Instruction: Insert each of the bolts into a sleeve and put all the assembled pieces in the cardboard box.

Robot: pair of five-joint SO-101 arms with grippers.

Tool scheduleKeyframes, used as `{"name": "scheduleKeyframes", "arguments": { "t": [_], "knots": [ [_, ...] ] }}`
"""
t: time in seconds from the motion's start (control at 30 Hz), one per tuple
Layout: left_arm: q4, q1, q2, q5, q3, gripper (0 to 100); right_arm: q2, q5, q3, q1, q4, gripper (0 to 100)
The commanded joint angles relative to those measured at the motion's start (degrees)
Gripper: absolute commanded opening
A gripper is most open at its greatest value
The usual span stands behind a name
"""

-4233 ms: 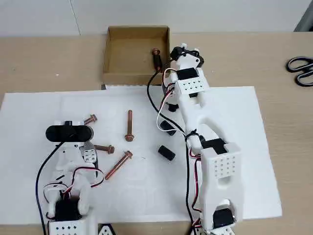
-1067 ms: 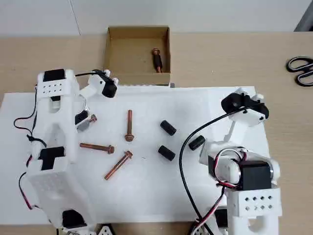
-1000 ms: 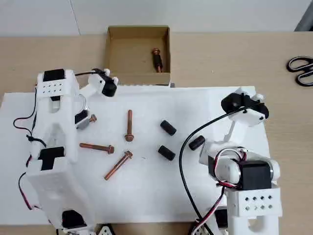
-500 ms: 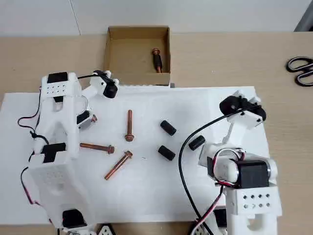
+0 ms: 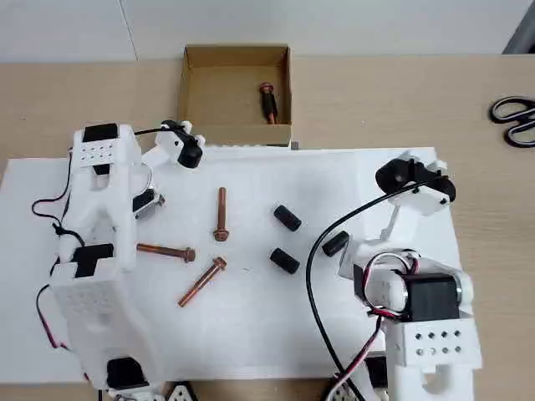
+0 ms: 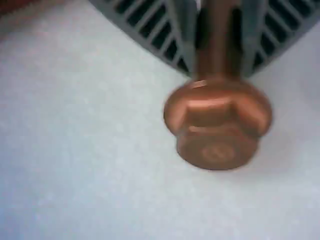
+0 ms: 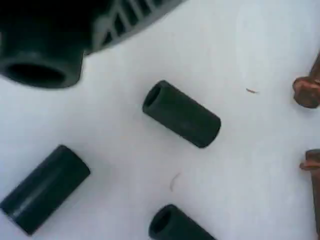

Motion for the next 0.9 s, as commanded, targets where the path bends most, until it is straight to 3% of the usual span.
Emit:
{"name": "scheduleKeyframes", "arguments": {
  "t": [0.0,0.2,0.4,0.6,0.87],
  "knots": [
    [0.8,0.4,-1.0,0.0,-3.1,1,-0.8,0.4,-0.4,0.2,-1.3,0.4],
    [12.2,0.1,-1.0,1.1,-16.3,1,-1.0,0.5,-1.6,0.0,-0.3,0.4],
    [12.2,0.6,-7.8,10.5,-24.0,1,-5.3,0.5,-10.6,-3.6,7.3,0.4],
    [12.3,7.4,-23.0,16.3,-15.8,1,-9.5,0.6,-10.5,-3.7,7.3,0.4],
    [12.0,16.6,-45.4,38.9,-2.9,1,-17.0,3.2,-10.5,-3.7,7.3,0.4]
  ]
}}
